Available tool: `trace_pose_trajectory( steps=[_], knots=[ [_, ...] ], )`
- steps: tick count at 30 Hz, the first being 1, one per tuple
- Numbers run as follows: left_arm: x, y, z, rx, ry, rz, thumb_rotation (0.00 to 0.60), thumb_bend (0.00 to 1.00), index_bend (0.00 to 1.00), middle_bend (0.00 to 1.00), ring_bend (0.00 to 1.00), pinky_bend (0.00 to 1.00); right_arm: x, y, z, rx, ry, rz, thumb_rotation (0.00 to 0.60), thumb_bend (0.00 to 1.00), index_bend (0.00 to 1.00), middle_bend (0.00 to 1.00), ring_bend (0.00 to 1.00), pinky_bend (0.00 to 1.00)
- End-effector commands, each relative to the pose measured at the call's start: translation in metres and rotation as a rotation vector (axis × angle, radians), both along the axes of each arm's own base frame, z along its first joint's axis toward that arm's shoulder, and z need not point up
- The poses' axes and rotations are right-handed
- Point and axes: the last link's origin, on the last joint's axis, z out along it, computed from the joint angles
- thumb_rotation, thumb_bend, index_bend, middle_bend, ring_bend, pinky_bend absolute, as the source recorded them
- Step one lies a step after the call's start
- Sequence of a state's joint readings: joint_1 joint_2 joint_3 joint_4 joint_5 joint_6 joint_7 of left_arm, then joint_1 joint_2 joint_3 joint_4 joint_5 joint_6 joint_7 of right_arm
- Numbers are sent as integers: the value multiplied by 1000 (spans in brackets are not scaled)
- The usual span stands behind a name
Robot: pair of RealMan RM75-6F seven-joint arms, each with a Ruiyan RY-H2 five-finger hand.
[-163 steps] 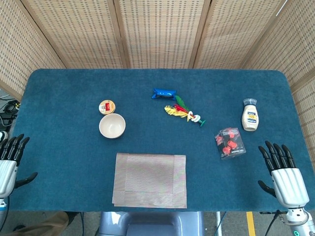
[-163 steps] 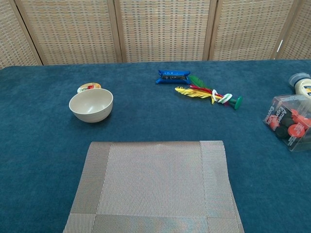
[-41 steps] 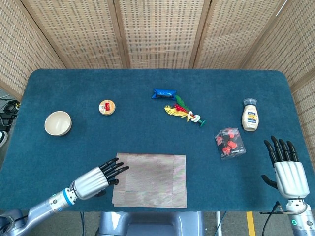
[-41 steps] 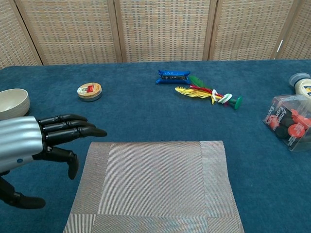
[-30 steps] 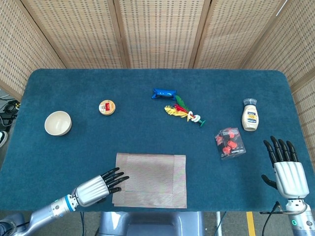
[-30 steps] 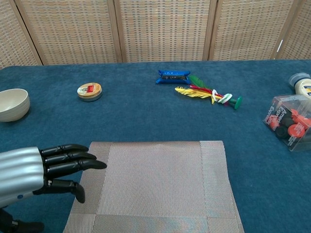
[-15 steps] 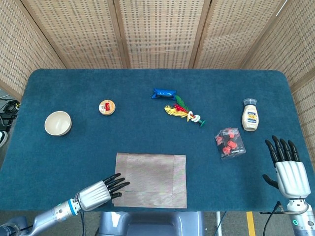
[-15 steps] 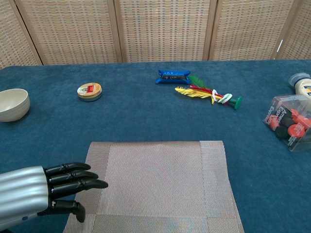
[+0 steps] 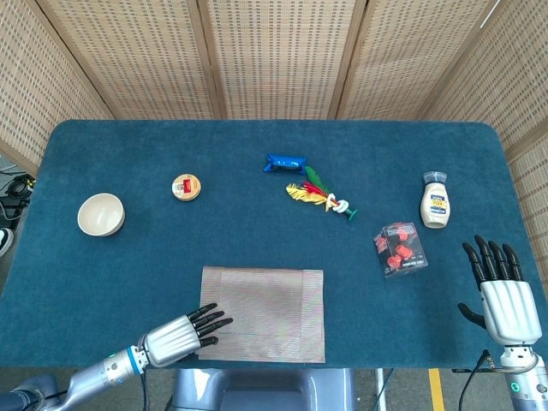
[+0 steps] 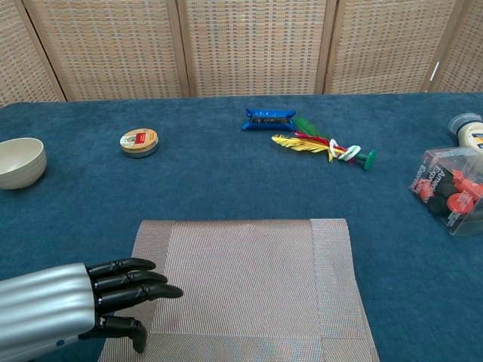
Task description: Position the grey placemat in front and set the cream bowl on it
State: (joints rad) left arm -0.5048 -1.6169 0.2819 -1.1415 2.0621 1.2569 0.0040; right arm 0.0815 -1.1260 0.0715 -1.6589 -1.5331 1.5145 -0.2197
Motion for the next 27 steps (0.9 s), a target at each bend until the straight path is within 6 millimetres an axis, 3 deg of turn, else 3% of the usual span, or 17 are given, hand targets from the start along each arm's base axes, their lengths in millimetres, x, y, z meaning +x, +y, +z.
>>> trace_pose_trajectory(
  steps=[1,21,27],
  knots=[
    [2,1,-2,0,1,-2,600,329,368,0,0,0,0,0,0,1,-1,-1,600,0,22,0,0,0],
    [4,5,-5,9,22,8,600,464,395,0,0,0,0,0,0,0,-2,0,600,0,22,0,0,0],
    [4,4,-7,9,19,11,600,464,481,0,0,0,0,0,0,4,-4,-2,600,0,22,0,0,0]
  ],
)
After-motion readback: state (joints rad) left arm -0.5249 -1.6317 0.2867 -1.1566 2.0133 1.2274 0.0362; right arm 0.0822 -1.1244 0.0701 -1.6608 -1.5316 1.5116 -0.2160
